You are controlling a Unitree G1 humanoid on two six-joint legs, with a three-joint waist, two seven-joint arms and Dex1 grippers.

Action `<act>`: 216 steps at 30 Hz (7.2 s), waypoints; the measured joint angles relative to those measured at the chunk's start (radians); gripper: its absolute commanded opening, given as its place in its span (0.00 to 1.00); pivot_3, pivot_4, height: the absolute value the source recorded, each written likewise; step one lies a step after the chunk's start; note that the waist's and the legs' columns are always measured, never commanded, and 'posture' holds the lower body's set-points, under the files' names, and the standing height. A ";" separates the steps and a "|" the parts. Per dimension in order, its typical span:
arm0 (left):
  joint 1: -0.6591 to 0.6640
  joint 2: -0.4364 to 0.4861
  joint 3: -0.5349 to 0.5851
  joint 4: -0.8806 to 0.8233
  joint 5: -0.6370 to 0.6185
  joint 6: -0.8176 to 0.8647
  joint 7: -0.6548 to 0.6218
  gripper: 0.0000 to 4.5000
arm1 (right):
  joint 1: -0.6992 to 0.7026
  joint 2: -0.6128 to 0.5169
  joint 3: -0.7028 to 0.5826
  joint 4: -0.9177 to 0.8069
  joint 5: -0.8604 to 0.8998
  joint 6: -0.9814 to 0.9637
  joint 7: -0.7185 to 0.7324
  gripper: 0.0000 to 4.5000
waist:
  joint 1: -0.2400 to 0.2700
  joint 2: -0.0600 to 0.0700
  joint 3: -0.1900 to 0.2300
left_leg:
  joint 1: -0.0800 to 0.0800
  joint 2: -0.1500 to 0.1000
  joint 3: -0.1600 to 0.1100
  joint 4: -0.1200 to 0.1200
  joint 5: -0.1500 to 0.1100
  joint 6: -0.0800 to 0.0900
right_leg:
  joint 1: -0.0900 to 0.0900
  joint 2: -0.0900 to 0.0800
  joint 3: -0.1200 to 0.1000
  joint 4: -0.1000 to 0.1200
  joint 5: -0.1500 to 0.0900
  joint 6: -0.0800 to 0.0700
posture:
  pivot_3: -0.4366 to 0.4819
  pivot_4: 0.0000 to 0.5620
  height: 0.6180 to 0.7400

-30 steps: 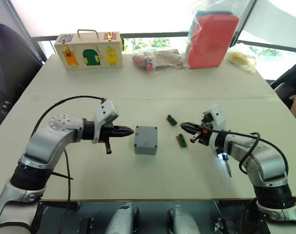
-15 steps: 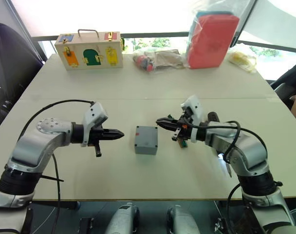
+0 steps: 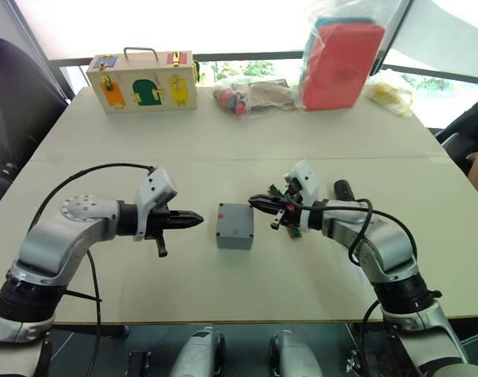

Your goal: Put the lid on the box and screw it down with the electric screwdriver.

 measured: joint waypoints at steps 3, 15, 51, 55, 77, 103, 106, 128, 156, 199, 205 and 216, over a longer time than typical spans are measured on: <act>-0.011 -0.001 -0.002 0.002 0.000 -0.001 0.001 0.00 | 0.001 0.000 0.010 0.009 -0.013 -0.008 0.002 0.02 | 0.001 0.000 0.000 | 0.000 0.000 0.000 0.000 0.000 0.000 | 0.000 0.000 0.000 0.000 0.000 0.000 | 0.48 0.27 1.00; -0.037 -0.020 -0.013 0.024 0.003 -0.008 0.001 0.00 | 0.001 0.002 0.019 0.019 -0.031 -0.006 0.006 0.45 | 0.000 0.000 0.000 | 0.000 0.000 0.000 0.000 0.000 -0.001 | 0.000 0.000 0.000 0.000 0.000 0.000 | 0.48 0.27 1.00; -0.173 -0.161 -0.216 -0.007 0.112 -0.278 -0.168 0.00 | -0.404 -0.625 0.157 0.375 0.346 0.879 -0.070 1.00 | -0.021 0.001 0.000 | -0.002 0.000 0.004 0.001 -0.004 0.007 | 0.000 -0.004 0.000 -0.002 0.000 0.000 | 0.48 0.27 1.00; -0.119 -0.146 -0.206 -0.036 0.108 -0.243 -0.144 0.00 | -0.410 -0.576 0.188 0.415 0.311 0.880 -0.080 1.00 | -0.019 0.001 0.000 | -0.002 0.000 0.003 0.000 -0.004 0.007 | -0.001 -0.004 0.000 -0.002 0.000 0.000 | 0.48 0.27 1.00; -0.113 -0.064 -0.110 0.008 0.064 -0.159 -0.111 0.00 | -0.465 -0.360 0.037 0.618 0.078 0.789 -0.073 0.40 | -0.027 -0.001 -0.001 | 0.000 0.000 0.004 0.001 -0.003 0.005 | -0.001 -0.002 0.001 -0.001 0.000 0.000 | 0.48 0.27 1.00; -0.231 -0.120 -0.171 0.188 0.122 -0.141 -0.147 0.00 | -0.028 0.259 -0.244 -0.166 0.193 -0.079 -0.174 0.40 | -0.023 0.001 0.000 | -0.013 -0.002 0.003 0.002 0.007 -0.004 | -0.017 -0.002 0.002 0.012 0.002 0.003 | 0.48 0.27 1.00; -0.218 -0.121 -0.178 0.182 0.138 -0.142 -0.136 0.00 | -0.007 0.252 -0.202 -0.152 0.159 -0.131 -0.154 0.40 | -0.022 0.001 0.000 | -0.013 -0.002 0.003 0.001 0.007 -0.004 | -0.017 -0.002 0.002 0.011 0.002 0.003 | 0.48 0.27 1.00; -0.161 -0.156 -0.220 0.181 0.240 -0.246 -0.134 0.00 | 0.035 0.240 -0.102 0.046 -0.027 -0.434 -0.089 0.40 | -0.020 0.000 0.000 | -0.008 -0.002 0.003 0.001 0.007 -0.004 | -0.013 -0.002 0.003 0.012 0.002 0.003 | 0.48 0.27 1.00; -0.113 -0.168 -0.233 0.166 0.251 -0.206 -0.117 0.00 | 0.110 0.256 -0.049 0.084 -0.072 -0.496 -0.131 0.40 | -0.020 0.001 -0.029 | 0.022 0.000 0.002 -0.006 -0.001 0.006 | 0.015 -0.001 0.002 -0.003 0.000 0.000 | 0.48 0.27 1.00; -0.088 -0.023 -0.019 -0.059 -0.008 -0.002 -0.150 0.00 | -0.208 -0.416 -0.337 0.199 0.481 0.873 -0.295 0.40 | 0.002 0.004 -0.012 | -0.004 -0.001 0.003 -0.006 -0.002 0.004 | -0.002 -0.010 0.000 -0.011 -0.001 -0.002 | 0.48 0.27 1.00; -0.040 0.004 -0.079 -0.191 -0.017 -0.014 -0.160 0.00 | -0.159 -0.537 -0.234 0.353 0.711 0.879 -0.376 0.40 | -0.018 0.014 -0.003 | -0.002 0.000 0.004 -0.004 -0.004 0.009 | 0.001 -0.008 0.000 -0.012 0.001 -0.002 | 0.48 0.27 1.00; 0.004 -0.002 -0.107 -0.172 0.025 -0.049 -0.107 0.00 | -0.203 -0.546 -0.130 0.470 0.758 0.879 -0.516 0.51 | -0.018 0.011 0.000 | -0.003 0.000 0.004 -0.002 -0.004 0.009 | 0.002 -0.004 -0.001 -0.012 0.003 0.000 | 0.48 0.27 1.00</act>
